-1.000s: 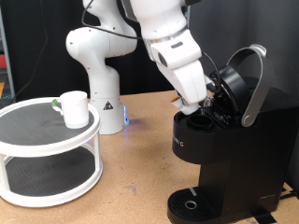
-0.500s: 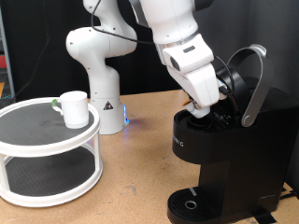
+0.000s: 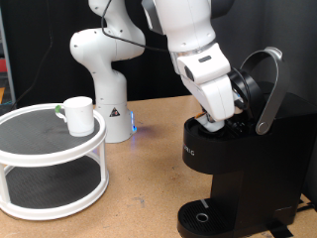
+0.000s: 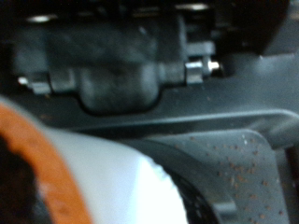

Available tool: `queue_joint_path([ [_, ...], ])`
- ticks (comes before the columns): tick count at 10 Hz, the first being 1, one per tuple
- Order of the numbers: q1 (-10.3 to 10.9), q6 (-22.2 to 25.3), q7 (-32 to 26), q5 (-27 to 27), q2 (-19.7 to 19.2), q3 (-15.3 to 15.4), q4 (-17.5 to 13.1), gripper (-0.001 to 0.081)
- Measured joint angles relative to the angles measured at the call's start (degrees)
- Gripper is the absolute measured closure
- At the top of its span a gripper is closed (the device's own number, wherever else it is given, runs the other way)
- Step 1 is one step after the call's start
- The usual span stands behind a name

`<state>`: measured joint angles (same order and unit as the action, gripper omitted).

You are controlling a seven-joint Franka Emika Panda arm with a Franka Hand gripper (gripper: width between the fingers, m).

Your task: Make a cup of coffee with the keurig machine

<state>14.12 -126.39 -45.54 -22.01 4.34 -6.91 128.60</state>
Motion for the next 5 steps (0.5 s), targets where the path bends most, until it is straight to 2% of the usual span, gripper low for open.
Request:
queue_joint_path([
  [5,0.0,-0.2,0.4,2.5,-1.1,0.4,-0.5,0.0673],
])
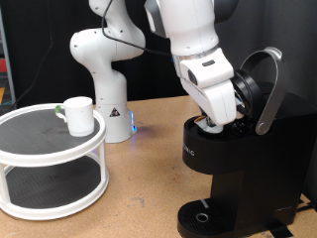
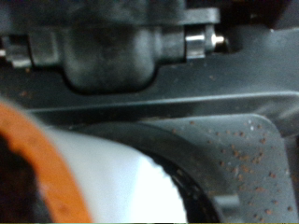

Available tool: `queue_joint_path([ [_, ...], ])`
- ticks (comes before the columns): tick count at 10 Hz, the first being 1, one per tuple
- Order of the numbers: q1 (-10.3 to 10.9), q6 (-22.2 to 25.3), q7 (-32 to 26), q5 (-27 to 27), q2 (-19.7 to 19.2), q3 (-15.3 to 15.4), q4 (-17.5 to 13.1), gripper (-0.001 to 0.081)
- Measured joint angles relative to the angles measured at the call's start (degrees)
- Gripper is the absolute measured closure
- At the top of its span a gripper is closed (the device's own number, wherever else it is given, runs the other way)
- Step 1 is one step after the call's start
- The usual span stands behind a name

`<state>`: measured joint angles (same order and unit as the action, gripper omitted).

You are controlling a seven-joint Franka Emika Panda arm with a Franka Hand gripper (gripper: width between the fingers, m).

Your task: Make a cup of coffee with the keurig machine

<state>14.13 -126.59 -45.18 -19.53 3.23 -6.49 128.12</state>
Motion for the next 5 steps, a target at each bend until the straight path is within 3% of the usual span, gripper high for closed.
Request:
queue_joint_path([
  [5,0.0,0.8,0.7,1.0,-0.9,0.2,-0.2,0.0644],
])
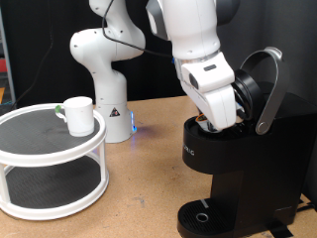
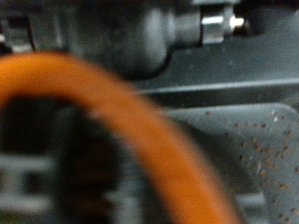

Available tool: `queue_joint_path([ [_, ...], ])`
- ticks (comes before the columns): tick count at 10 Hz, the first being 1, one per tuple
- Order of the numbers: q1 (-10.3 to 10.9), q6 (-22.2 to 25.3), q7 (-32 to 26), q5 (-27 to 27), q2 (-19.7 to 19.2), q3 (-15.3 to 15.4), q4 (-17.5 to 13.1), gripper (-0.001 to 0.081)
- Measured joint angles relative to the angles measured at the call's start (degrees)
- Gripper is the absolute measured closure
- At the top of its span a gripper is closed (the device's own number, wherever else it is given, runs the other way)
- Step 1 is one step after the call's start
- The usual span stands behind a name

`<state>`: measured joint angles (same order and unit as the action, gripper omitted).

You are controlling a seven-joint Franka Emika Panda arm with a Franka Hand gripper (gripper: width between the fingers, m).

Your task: Make a cup of coffee with the keurig machine

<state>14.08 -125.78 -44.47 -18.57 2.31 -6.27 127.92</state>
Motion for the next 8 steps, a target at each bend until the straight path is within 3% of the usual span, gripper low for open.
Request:
queue_joint_path([
  [2,0.0,0.6,0.0,0.0,0.0,0.0,0.0,0.0278],
  [3,0.0,1.1,0.0,0.0,0.3,0.1,0.1,0.0278],
  [4,0.0,1.1,0.0,-0.4,0.6,0.2,0.4,0.0135],
  [5,0.0,-0.2,0.0,-1.2,0.6,0.2,0.7,0.0135],
  [6,0.0,-1.8,-0.4,-2.8,0.6,0.2,1.1,0.0027],
  [8,-0.1,-3.3,-2.0,-6.5,0.7,0.2,1.3,0.0004],
])
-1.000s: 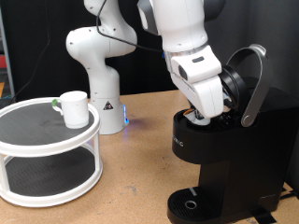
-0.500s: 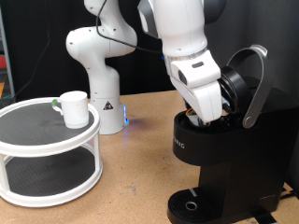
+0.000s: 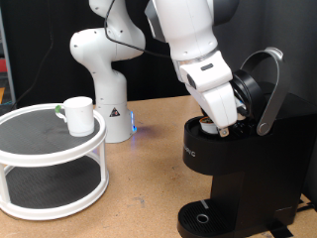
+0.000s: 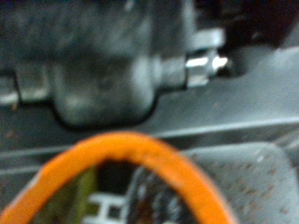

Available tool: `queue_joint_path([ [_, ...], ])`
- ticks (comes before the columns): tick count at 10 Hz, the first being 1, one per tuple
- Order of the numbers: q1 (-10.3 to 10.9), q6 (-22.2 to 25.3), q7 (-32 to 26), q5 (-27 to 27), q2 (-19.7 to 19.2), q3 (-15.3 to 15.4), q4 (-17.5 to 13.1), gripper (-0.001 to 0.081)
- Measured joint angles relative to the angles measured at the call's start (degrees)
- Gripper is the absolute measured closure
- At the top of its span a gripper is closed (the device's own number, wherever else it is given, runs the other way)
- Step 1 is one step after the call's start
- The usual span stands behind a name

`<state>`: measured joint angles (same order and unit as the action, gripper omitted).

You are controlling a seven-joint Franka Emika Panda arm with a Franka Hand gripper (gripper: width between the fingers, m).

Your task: Make a cup of coffee with the keurig machine

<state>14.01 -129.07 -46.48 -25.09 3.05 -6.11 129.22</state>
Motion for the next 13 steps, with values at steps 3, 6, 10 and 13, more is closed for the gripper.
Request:
queue_joint_path([
  [3,-0.1,0.4,-1.7,-2.6,1.5,-0.4,0.0,-0.0002],
  [6,-0.3,4.8,-2.5,-2.5,3.9,-1.2,0.0,-0.0002],
  [10,-0.4,7.3,-2.2,0.0,5.2,-1.3,0.5,-0.0002],
  [13,-0.4,5.7,0.0,3.3,5.1,-1.0,2.2,-0.0002],
])
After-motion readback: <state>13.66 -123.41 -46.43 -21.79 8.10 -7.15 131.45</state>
